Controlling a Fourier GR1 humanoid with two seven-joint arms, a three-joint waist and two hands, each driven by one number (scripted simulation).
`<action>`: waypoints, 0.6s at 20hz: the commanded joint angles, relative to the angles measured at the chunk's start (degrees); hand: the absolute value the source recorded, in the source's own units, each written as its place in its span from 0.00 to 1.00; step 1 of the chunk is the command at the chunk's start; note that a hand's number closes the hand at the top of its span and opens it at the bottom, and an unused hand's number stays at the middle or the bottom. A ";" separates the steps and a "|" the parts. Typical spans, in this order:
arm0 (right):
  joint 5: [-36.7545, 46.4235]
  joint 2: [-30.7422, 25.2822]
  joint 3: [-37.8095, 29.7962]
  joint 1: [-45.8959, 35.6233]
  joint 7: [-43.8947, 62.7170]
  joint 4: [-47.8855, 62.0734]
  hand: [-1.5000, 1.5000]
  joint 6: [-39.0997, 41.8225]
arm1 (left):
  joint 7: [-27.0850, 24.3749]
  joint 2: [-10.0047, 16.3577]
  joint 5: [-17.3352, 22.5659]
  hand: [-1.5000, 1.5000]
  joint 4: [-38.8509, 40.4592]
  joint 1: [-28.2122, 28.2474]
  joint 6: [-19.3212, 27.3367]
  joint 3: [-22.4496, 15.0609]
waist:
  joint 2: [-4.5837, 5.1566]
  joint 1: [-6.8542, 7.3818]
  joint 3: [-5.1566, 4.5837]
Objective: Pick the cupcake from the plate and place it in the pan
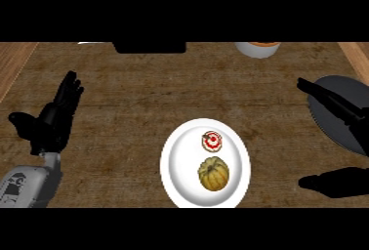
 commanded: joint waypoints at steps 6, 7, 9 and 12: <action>4.67 8.33 3.89 -16.97 14.97 2.78 0.00 7.07 | 2.71 -0.82 -1.43 0.50 -0.58 -1.59 -2.32 1.48 | 0.28 0.76 0.11; 6.36 10.57 7.09 -16.98 17.73 0.84 0.00 6.09 | -0.40 -1.01 -1.48 0.50 -2.38 2.24 -2.40 1.61 | 0.24 0.94 0.10; 4.13 12.29 6.74 -17.76 16.52 2.65 0.00 8.32 | 1.33 -3.19 -3.88 0.50 -3.31 1.35 0.79 0.12 | 0.24 0.80 0.12; 1.96 15.66 8.79 -19.52 18.47 2.89 0.00 10.64 | 1.94 -1.39 -2.16 0.50 -0.89 -0.96 -2.55 2.29 | 0.28 0.75 0.11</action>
